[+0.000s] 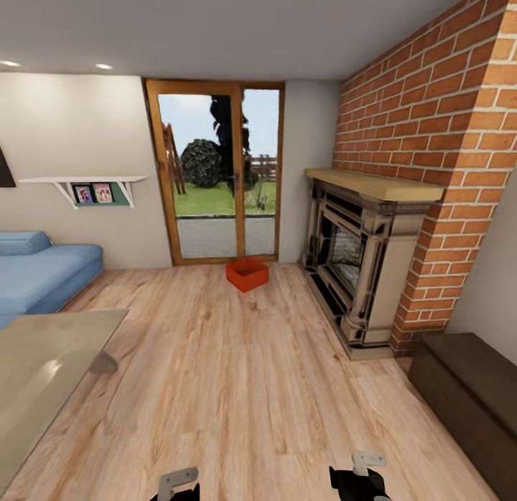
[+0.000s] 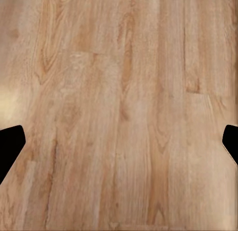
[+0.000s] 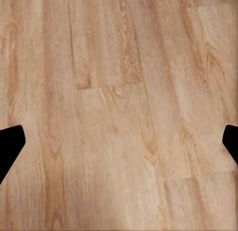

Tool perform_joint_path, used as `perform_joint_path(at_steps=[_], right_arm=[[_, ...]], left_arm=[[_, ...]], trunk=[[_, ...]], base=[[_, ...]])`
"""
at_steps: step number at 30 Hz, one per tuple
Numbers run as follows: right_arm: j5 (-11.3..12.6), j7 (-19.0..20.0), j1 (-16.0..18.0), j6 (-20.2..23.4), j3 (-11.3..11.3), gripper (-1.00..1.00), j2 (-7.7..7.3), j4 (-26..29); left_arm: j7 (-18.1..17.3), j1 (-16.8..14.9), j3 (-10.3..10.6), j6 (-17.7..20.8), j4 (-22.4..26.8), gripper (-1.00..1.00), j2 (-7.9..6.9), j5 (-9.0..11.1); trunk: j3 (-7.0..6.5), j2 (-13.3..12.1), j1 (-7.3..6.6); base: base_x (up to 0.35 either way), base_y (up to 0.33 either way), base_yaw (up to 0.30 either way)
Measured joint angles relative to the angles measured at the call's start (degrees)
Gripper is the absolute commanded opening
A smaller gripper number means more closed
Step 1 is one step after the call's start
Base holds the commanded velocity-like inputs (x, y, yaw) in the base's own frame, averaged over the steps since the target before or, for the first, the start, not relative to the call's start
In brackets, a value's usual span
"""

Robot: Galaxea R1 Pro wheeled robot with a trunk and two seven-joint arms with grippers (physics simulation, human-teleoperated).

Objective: Move the two storage containers from the living room to the garage. In the garage, place one container on the floor and stack the other container on top of it (either order is fine).

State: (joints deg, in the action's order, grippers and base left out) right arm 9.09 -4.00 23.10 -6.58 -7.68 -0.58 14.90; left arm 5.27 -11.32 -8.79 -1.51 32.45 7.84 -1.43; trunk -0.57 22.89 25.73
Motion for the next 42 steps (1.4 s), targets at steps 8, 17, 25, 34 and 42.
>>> perform_joint_path(at_steps=[8,17,25,34,42], right_arm=[[-0.01,0.0,0.0,0.0,-0.01,1.0,0.0,0.0],[-0.01,-0.06,0.0,0.0,-0.06,1.0,0.0,0.0],[-0.01,-0.01,0.02,-0.01,-0.09,1.0,0.01,-0.02],[-0.01,-0.04,0.02,-0.01,-0.09,1.0,0.01,-0.02],[-0.01,-0.01,0.0,0.0,-0.09,1.0,0.0,0.0]], left_arm=[[0.0,0.0,0.0,0.0,0.0,1.0,-0.03,-0.01],[0.0,0.0,0.0,0.0,0.0,1.0,0.0,0.0],[0.0,0.01,-0.01,0.0,0.02,1.0,0.0,-0.02],[0.0,0.0,-0.01,0.0,0.02,1.0,0.0,-0.01],[0.0,0.0,0.0,0.0,0.0,1.0,0.0,-0.02]], trunk=[[0.0,0.0,0.0],[0.0,0.0,0.0],[0.0,0.0,0.0],[0.0,0.0,0.0],[0.0,0.0,0.0]], base=[[0.302,-0.212,0.0],[0.302,-0.212,0.001],[0.302,-0.212,0.218],[0.302,-0.212,0.277],[0.302,-0.212,0.13]])
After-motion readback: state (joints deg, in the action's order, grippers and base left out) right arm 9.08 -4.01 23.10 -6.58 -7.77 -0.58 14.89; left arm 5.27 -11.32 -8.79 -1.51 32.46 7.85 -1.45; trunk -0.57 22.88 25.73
